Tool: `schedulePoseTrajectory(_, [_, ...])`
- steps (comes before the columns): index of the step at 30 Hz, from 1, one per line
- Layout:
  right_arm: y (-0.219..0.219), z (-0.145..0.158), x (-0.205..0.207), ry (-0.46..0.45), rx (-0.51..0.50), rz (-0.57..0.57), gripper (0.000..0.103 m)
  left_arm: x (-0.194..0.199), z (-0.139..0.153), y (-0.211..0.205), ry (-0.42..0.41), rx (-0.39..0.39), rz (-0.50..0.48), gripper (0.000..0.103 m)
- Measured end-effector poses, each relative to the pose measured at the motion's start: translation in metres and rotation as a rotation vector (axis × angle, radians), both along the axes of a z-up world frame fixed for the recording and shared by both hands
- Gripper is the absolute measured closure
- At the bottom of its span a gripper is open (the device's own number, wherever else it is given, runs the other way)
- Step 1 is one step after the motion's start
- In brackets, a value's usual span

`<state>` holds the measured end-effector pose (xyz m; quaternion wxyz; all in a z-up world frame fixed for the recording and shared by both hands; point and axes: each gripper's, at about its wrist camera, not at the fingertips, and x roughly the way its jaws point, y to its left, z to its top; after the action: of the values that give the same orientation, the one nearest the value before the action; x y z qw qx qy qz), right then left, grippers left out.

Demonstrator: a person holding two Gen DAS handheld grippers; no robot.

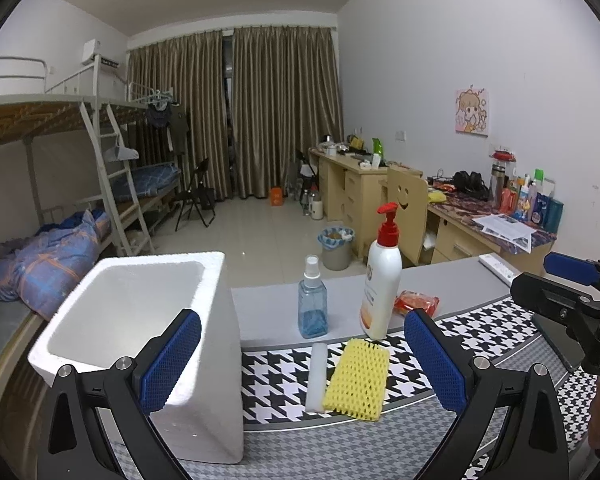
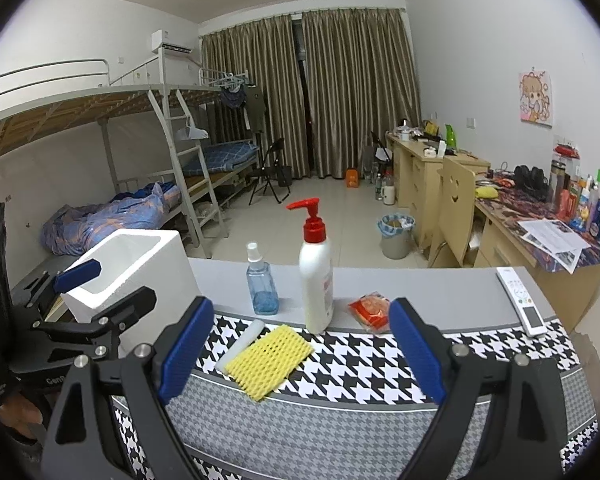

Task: Organize soft objects
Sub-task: 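Move both tools back from the box toward the yellow sponge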

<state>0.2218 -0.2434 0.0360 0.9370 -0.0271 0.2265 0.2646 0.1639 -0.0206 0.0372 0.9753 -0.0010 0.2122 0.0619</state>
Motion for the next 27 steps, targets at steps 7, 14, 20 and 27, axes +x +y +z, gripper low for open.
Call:
schedulePoseTrajectory(7, [-0.005, -0.007, 0.008, 0.020, -0.007, -0.008, 0.011, 0.013, -0.011, -0.003, 0.030, 0.001, 0.009, 0.001])
schedulePoseTrajectory(14, [-0.003, -0.013, 0.014, 0.005, -0.038, -0.024, 0.011, 0.024, -0.019, -0.005, 0.045, 0.008, 0.015, 0.001])
schedulePoseTrajectory(20, [0.000, -0.014, 0.010, -0.034, -0.064, -0.005, 0.011, 0.031, -0.025, -0.008, 0.056, 0.010, 0.015, 0.001])
schedulePoseTrajectory(27, [-0.002, -0.017, 0.013, -0.033, -0.045, 0.004, 0.011, 0.042, -0.030, -0.010, 0.079, 0.007, 0.021, 0.001])
